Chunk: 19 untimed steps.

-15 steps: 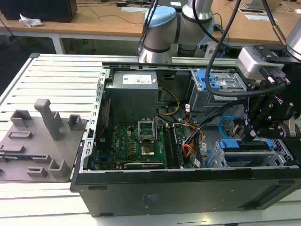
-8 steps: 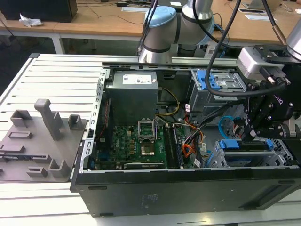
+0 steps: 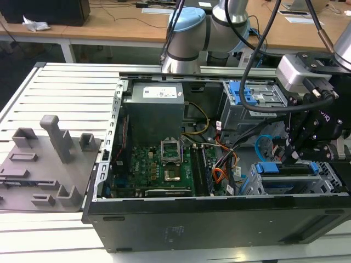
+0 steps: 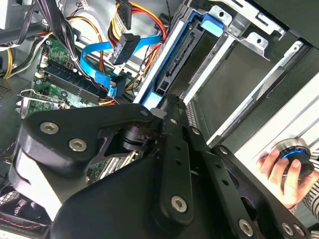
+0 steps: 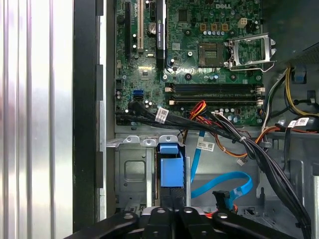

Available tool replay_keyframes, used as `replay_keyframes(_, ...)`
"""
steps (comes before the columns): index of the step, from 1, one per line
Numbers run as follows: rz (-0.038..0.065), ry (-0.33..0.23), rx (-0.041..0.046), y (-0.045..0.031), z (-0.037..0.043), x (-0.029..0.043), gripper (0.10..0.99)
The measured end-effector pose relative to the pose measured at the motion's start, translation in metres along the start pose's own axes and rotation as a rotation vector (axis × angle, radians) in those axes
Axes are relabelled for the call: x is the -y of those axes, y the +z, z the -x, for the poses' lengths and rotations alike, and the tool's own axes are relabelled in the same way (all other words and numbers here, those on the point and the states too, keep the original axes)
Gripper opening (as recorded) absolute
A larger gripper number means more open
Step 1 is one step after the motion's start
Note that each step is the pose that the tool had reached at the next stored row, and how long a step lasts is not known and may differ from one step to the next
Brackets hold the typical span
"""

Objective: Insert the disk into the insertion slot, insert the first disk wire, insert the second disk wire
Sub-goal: 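Insert the first disk wire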

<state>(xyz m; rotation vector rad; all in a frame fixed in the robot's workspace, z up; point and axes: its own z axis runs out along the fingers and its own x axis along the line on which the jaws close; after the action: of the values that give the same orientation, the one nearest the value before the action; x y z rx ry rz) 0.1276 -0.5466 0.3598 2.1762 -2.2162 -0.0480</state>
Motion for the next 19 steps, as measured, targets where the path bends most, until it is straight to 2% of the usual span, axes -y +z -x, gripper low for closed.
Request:
replay_keyframes(1, 0.000, 0.000, 0.0000, 0.0000, 0.0000, 0.0000, 0.235)
replay_keyframes(3, 0.000, 0.000, 0.0000, 0.0000, 0.0000, 0.0000, 0.235)
replay_keyframes(4, 0.000, 0.000, 0.0000, 0.0000, 0.0000, 0.0000, 0.361)
replay_keyframes(7, 0.000, 0.000, 0.0000, 0.0000, 0.0000, 0.0011, 0.361)
replay_keyframes(8, 0.000, 0.000, 0.0000, -0.0002, 0.0001, 0.0052, 0.361)
replay_keyframes(10, 0.000, 0.000, 0.0000, -0.0014, 0.0006, 0.0296, 0.361)
replay_keyframes(11, 0.000, 0.000, 0.0000, -0.0015, 0.0006, 0.0324, 0.361)
replay_keyframes(13, 0.000, 0.000, 0.0001, -0.0016, 0.0007, 0.0356, 0.361)
replay_keyframes(16, 0.000, 0.000, -0.0002, -0.0023, 0.0006, 0.0359, 0.361)
replay_keyframes(19, 0.000, 0.000, -0.0014, -0.0086, 0.0006, 0.0356, 0.361)
